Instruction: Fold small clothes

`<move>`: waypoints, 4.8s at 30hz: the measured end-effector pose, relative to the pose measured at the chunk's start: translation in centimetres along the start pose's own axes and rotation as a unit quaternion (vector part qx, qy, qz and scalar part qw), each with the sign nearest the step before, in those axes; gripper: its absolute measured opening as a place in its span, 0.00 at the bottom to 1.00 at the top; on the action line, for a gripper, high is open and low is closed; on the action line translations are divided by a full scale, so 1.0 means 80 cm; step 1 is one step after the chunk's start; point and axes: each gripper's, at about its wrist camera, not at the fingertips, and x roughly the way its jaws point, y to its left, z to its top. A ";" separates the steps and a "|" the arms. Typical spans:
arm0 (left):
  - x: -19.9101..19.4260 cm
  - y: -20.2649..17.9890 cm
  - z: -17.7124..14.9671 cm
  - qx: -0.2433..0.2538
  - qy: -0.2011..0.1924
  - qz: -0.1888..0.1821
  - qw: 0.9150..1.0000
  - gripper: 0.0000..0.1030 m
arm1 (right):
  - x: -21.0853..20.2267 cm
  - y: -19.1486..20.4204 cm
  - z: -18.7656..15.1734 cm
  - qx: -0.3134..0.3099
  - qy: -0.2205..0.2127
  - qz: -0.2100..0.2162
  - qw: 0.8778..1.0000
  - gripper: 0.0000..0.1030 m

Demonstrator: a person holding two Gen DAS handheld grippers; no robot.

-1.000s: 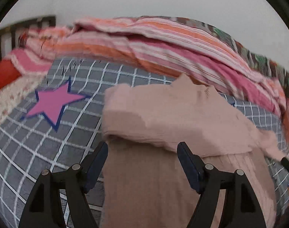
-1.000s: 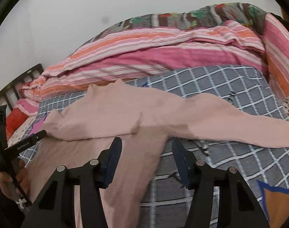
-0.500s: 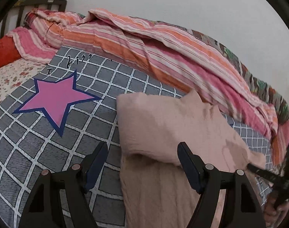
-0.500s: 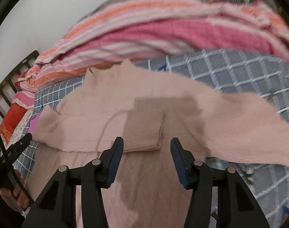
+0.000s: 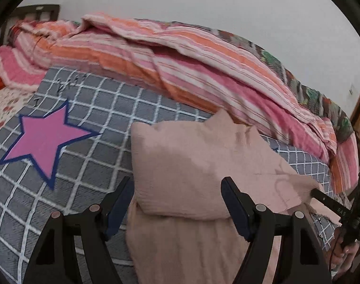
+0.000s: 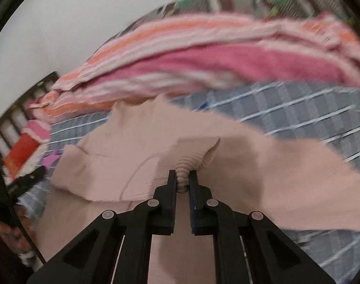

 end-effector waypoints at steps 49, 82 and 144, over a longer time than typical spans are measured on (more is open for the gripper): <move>0.067 -0.049 -0.024 0.076 0.081 0.018 0.994 0.83 | -0.126 -0.340 -0.076 0.264 -0.011 -0.106 0.959 0.58; -0.029 0.106 -0.013 -0.078 0.003 0.007 0.997 0.83 | -0.079 0.065 0.049 -0.043 -0.113 -0.111 0.986 0.05; 0.064 -0.014 0.000 -0.065 0.049 0.014 0.997 0.64 | -0.013 -0.060 -0.038 0.065 0.017 -0.047 0.997 0.62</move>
